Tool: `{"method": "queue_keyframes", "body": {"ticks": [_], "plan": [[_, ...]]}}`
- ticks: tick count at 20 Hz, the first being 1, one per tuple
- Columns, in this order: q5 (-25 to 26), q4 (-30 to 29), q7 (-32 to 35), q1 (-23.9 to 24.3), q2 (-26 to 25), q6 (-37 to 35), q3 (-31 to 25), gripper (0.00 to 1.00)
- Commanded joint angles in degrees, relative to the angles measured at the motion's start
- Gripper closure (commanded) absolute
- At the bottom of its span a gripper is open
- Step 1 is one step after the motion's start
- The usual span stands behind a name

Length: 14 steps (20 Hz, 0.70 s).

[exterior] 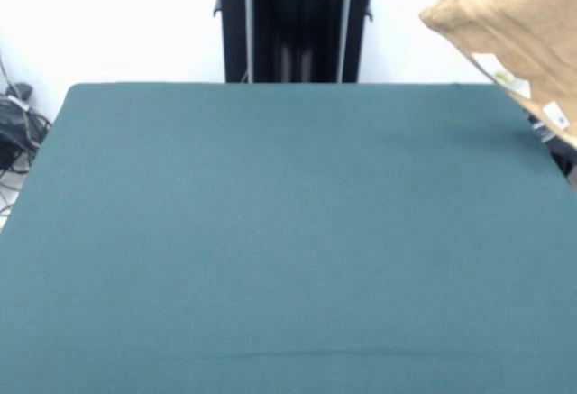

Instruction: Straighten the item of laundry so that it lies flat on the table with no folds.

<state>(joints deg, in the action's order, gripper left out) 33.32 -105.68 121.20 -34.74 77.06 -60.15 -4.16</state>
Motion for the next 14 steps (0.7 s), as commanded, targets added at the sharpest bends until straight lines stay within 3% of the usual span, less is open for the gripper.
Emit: {"method": "queue_keyframes", "body": {"ticks": [1,8,14], "plan": [[5.30,-5.78,24.97,-1.28,-2.65,6.11,4.86,1.00],[8.49,-6.33,30.64,-3.50,-4.81,10.11,6.71,1.00],[0.41,-6.87,23.29,2.48,-5.22,14.30,6.70,1.00]]}}
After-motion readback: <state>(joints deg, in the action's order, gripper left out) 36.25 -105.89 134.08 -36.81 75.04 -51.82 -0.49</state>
